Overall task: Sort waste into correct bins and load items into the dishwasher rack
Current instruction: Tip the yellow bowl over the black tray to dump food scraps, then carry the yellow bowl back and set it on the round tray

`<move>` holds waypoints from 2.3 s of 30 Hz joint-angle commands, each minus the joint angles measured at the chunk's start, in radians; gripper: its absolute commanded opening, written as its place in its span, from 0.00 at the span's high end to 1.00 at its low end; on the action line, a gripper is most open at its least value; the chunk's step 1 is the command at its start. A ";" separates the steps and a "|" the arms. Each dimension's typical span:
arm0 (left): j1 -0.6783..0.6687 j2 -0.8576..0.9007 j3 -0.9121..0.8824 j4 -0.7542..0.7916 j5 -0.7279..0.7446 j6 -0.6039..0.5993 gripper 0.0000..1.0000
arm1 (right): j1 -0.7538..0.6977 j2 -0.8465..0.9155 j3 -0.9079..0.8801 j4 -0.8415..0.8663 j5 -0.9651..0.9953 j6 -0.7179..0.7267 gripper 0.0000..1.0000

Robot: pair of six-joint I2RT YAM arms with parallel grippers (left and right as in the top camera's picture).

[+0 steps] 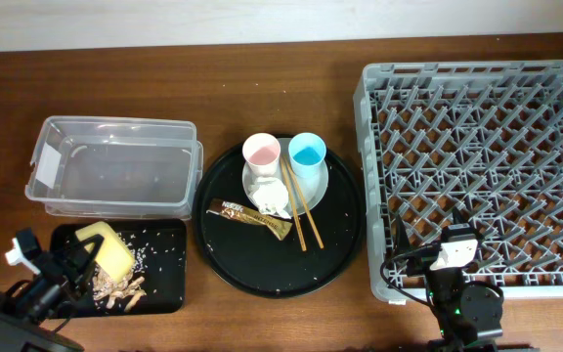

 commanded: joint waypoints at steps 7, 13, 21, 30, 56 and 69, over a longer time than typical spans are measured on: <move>0.044 0.004 0.002 -0.047 0.096 0.035 1.00 | -0.004 -0.006 -0.006 -0.006 0.005 0.000 0.02; 0.044 0.004 0.002 -0.092 0.102 0.071 1.00 | -0.004 -0.006 -0.006 -0.006 0.005 0.000 0.02; 0.044 0.005 0.002 -0.175 0.074 0.108 1.00 | -0.004 -0.006 -0.006 -0.006 0.005 0.000 0.02; 0.030 0.006 0.002 -0.172 0.015 0.151 1.00 | -0.004 -0.006 -0.006 -0.006 0.005 0.000 0.02; -1.282 -0.300 0.283 0.424 -0.650 -1.060 1.00 | -0.004 -0.006 -0.006 -0.006 0.005 0.000 0.02; -2.005 -0.088 0.282 0.540 -1.320 -1.429 1.00 | -0.004 -0.006 -0.006 -0.006 0.005 0.001 0.01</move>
